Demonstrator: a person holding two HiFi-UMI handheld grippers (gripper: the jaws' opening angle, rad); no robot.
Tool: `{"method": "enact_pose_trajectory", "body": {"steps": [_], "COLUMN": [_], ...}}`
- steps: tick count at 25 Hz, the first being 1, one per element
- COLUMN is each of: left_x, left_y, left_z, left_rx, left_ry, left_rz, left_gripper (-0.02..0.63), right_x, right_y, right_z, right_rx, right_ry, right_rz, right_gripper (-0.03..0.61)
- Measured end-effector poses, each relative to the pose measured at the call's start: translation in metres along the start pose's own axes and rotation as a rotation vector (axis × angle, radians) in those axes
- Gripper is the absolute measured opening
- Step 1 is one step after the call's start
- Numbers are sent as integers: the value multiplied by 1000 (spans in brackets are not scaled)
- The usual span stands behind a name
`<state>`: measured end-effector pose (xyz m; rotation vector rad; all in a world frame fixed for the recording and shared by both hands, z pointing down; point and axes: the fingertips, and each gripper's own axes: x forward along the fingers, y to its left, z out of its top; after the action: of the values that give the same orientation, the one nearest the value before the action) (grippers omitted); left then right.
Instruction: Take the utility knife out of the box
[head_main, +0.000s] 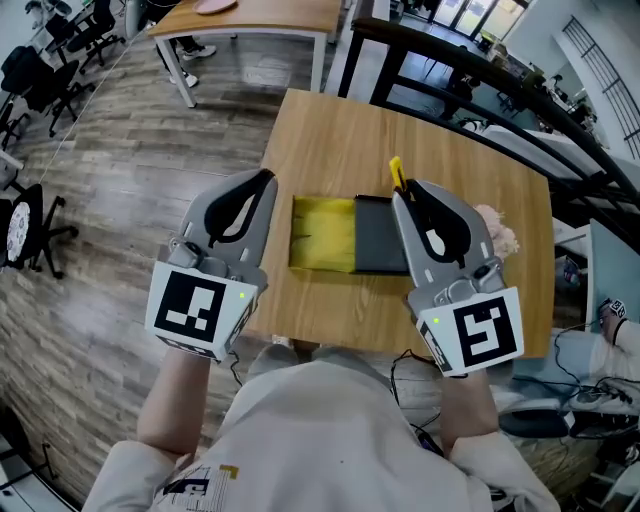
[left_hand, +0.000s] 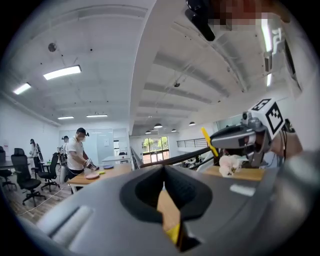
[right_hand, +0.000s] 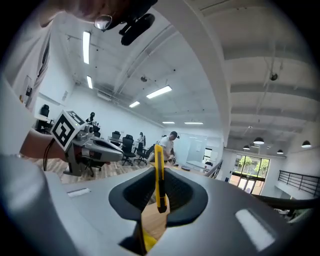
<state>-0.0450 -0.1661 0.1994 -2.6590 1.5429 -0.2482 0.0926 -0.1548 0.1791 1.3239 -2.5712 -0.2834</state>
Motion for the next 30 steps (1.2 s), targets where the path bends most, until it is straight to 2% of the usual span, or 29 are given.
{"method": "enact_pose_trajectory", "body": {"steps": [5, 8, 13, 19, 22, 25, 30], "left_x": [-6, -6, -12, -22, -23, -25, -27], "left_y": [0, -2, -14, -23, -24, -28, -25], "left_z": [-6, -20, -33, -49, -51, -48, -48], "left_rx": [15, -9, -14, -23, -23, -31, -45], "left_ry": [-20, 15, 48, 103, 102, 101, 95], "left_rz": [11, 6, -13, -27, -37, -61, -51], "left_gripper": [2, 2, 2, 2, 2, 2, 2], "right_x": [-10, -12, -21, -31, -31, -30, -26], "right_y": [1, 0, 6, 14, 12, 16, 26], "right_z": [-8, -19, -40, -46, -47, -45, -47], "right_rx": [33, 59, 181, 233, 222, 169, 108], "right_ry": [-44, -33, -17, -8, -1, 9, 24], "right_rz": [13, 1, 10, 28, 28, 28, 25], "right_gripper": [54, 54, 54, 54, 54, 54, 54]}}
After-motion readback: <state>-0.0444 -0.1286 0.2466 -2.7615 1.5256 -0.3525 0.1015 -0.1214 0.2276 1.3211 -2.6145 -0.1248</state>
